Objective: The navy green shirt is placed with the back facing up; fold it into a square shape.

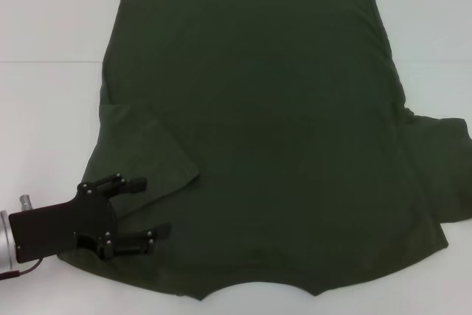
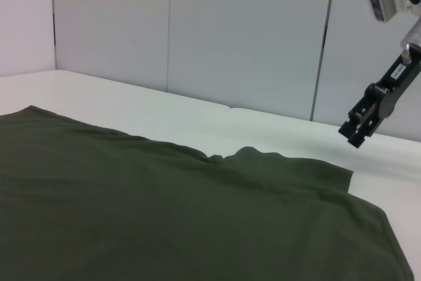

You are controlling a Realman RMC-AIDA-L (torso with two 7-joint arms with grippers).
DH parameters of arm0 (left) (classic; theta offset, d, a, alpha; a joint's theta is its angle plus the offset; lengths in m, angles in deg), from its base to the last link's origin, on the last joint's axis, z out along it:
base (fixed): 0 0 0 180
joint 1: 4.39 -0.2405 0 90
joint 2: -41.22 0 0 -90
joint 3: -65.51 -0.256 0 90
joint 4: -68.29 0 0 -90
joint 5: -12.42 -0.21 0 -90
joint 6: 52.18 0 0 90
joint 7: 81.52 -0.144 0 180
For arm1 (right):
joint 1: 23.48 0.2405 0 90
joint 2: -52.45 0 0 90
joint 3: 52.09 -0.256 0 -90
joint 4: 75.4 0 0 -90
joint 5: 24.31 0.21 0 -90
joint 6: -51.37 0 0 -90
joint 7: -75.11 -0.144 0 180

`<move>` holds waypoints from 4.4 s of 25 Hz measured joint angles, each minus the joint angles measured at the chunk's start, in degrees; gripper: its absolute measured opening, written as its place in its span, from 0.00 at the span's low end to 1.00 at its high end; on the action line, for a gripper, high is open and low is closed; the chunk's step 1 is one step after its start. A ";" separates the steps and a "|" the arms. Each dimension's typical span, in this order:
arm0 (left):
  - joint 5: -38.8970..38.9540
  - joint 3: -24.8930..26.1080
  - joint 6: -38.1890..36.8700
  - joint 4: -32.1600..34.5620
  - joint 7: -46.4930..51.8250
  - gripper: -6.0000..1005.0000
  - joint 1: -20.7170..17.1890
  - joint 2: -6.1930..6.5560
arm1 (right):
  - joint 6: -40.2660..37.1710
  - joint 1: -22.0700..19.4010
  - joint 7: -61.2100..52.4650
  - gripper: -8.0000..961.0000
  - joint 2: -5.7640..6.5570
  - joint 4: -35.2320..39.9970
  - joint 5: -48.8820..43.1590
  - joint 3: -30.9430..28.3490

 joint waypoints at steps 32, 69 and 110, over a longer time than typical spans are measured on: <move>0.03 0.08 0.00 -0.03 0.04 0.91 -0.57 -0.36 | 12.73 4.22 0.78 0.94 1.94 -15.84 0.00 5.22; 0.26 0.18 0.68 -0.01 0.81 0.91 -0.36 -0.21 | 14.43 5.54 0.31 0.31 1.39 -16.58 -0.46 8.94; 0.58 0.18 0.22 0.50 2.95 0.91 -0.54 0.28 | 11.18 10.28 3.74 0.04 -0.16 -7.08 5.51 12.65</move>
